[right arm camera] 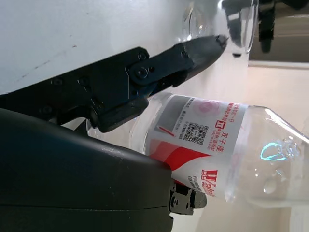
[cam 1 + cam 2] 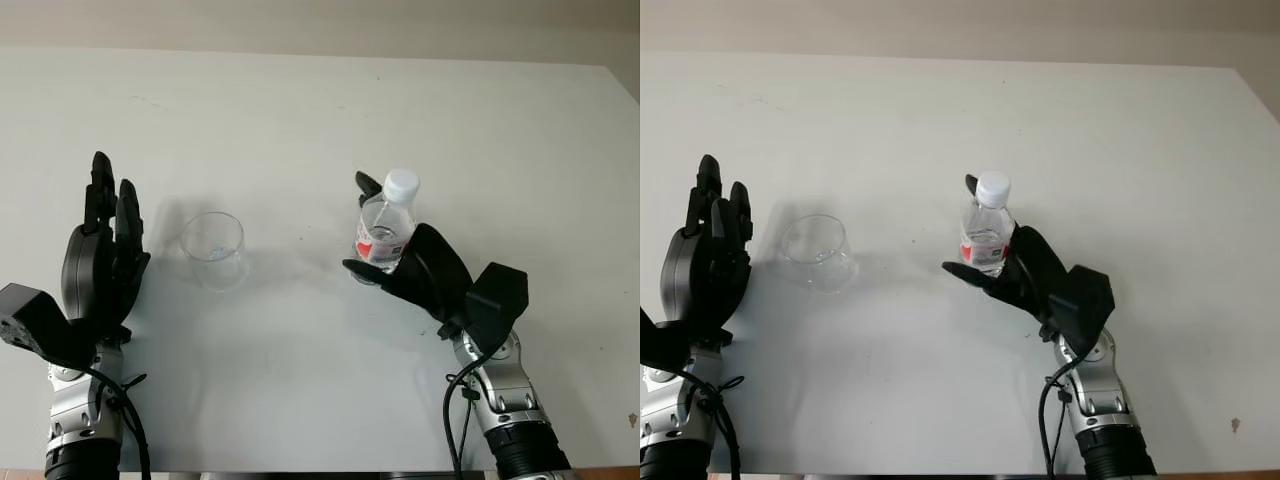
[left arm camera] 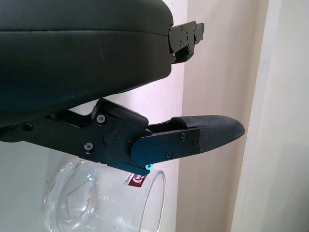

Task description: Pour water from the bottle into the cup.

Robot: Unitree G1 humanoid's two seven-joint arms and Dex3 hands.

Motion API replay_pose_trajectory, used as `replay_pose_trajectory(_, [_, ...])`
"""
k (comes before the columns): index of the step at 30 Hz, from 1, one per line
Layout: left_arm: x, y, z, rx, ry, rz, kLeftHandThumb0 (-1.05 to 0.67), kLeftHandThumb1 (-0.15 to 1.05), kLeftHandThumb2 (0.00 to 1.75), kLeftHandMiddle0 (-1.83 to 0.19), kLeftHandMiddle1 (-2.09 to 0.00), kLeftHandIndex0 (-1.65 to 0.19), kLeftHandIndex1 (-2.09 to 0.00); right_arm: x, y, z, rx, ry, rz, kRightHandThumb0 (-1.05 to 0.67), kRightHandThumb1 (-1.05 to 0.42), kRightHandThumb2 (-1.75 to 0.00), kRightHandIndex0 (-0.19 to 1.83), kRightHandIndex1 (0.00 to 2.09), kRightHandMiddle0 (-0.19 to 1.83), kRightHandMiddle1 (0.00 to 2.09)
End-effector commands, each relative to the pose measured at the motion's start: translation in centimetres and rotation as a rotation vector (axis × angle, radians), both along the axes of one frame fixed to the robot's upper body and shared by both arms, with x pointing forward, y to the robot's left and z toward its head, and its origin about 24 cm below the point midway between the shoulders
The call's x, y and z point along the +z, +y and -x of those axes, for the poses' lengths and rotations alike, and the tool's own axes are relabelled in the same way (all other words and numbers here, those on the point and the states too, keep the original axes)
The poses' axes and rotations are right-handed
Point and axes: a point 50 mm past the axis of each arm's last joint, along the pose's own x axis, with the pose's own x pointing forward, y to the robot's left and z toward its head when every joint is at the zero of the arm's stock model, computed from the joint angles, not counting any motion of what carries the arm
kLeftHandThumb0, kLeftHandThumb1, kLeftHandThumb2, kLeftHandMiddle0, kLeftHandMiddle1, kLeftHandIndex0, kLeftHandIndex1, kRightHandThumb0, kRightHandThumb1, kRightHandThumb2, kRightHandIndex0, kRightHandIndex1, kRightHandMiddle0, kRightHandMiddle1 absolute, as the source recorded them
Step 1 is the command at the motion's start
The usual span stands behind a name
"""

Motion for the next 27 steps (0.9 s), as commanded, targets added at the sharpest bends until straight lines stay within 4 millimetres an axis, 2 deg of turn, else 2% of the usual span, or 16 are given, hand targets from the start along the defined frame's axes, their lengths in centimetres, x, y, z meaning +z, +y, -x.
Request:
replay_pose_trajectory(1, [-0.2, 0.3, 0.2, 0.004, 0.006, -0.002, -0.74, 1.05, 0.57, 0.19, -0.01, 0.19, 0.00, -1.6, -1.2, 0.5, -0.076, 0.022, 0.043, -0.96, -0.96, -0.06, -0.19, 0.00, -0.19, 0.00])
replay_pose_trajectory(6, [-0.1, 0.3, 0.2, 0.004, 0.006, -0.004, -0.73, 1.05, 0.57, 0.19, 0.00, 0.19, 0.00, -1.7, -2.0, 0.2, -0.188, -0.025, 0.041, -1.00, -1.00, -0.07, -0.19, 0.00, -0.19, 0.00])
replay_pose_trajectory(12, [-0.3, 0.2, 0.1, 0.002, 0.006, 0.000, -0.72, 1.05, 0.57, 0.19, 0.00, 0.19, 0.00, -1.6, -2.4, 0.1, -0.214, -0.053, 0.008, -0.98, -1.01, -0.06, -0.19, 0.00, -0.19, 0.00])
replay_pose_trajectory(22, [-0.2, 0.3, 0.4, 0.011, 0.001, -0.004, -0.72, 1.05, 0.57, 0.19, -0.02, 0.19, 0.00, -1.0, -2.3, 0.6, -0.128, -0.072, -0.084, -0.94, -1.01, -0.06, -0.19, 0.00, -0.19, 0.00])
replay_pose_trajectory(27, [-0.3, 0.3, 1.1, 0.021, 0.004, -0.004, -0.71, 1.05, 0.57, 0.19, -0.03, 0.19, 0.00, -0.4, -1.2, 1.9, -0.052, -0.096, -0.071, -0.96, -1.00, -0.05, -0.19, 0.00, -0.19, 0.00])
